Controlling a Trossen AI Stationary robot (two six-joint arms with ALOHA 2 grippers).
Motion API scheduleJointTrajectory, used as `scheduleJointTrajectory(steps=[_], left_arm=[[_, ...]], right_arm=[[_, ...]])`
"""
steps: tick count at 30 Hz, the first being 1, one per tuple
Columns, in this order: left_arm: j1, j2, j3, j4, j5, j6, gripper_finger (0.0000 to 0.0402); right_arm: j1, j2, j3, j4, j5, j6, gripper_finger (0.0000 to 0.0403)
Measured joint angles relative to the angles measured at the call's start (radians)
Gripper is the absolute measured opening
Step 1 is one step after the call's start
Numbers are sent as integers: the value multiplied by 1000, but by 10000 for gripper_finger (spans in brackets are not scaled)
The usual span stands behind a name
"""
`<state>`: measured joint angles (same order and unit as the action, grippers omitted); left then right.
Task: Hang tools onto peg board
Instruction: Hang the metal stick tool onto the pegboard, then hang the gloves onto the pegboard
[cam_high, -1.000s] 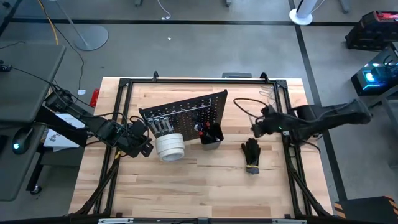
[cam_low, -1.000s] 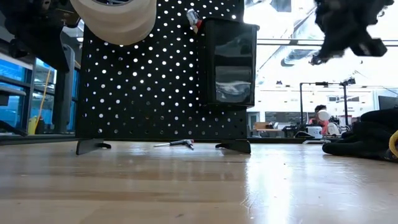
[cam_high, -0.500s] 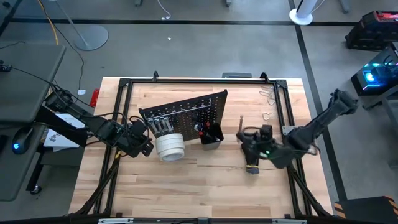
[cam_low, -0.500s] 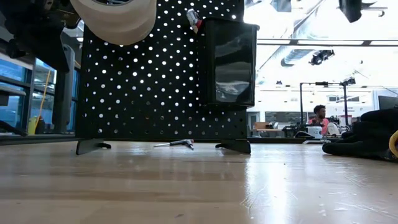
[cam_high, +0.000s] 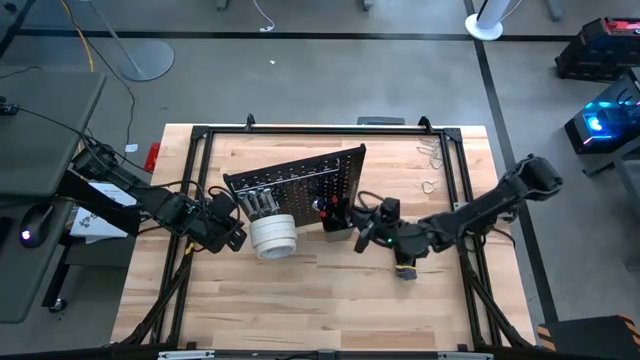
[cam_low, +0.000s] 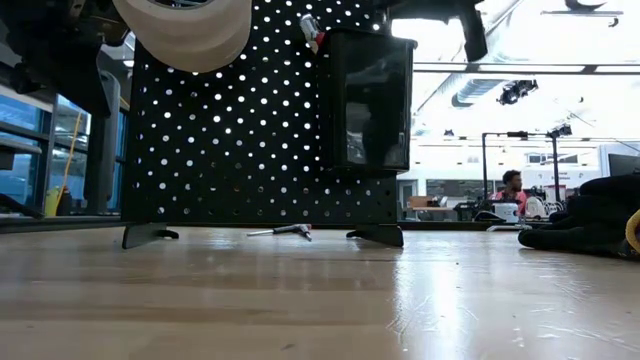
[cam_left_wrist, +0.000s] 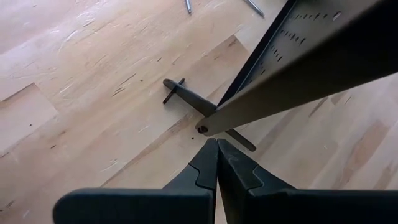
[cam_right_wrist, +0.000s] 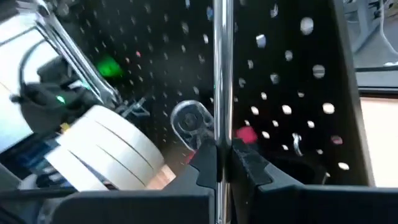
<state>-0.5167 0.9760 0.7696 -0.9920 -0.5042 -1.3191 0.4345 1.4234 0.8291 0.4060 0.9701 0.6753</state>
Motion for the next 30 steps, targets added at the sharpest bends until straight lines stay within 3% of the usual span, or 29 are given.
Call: scheduleJointTrajectory(steps=[5, 16, 21, 23, 25, 27, 30], left_arm=[[0, 0, 0, 0, 2, 5, 0], [0, 0, 0, -2, 5, 22, 0], [0, 0, 0, -5, 5, 22, 0], [0, 0, 0, -5, 4, 22, 0], [0, 0, 0, -6, 5, 22, 0], [-1, 0, 0, -6, 5, 22, 0], [-1, 0, 0, -6, 5, 18, 0]], right_arm=[[-4, 62, 0, 1, 51, -4, 20], [0, 70, 10, 12, 44, -144, 214], [22, 57, 71, -75, -39, -283, 248], [51, 33, 120, -210, -72, -302, 250], [82, 2, 187, -437, -98, -195, 250], [107, -17, 268, -761, -161, 80, 251], [126, -17, 345, -1223, -355, 508, 251]])
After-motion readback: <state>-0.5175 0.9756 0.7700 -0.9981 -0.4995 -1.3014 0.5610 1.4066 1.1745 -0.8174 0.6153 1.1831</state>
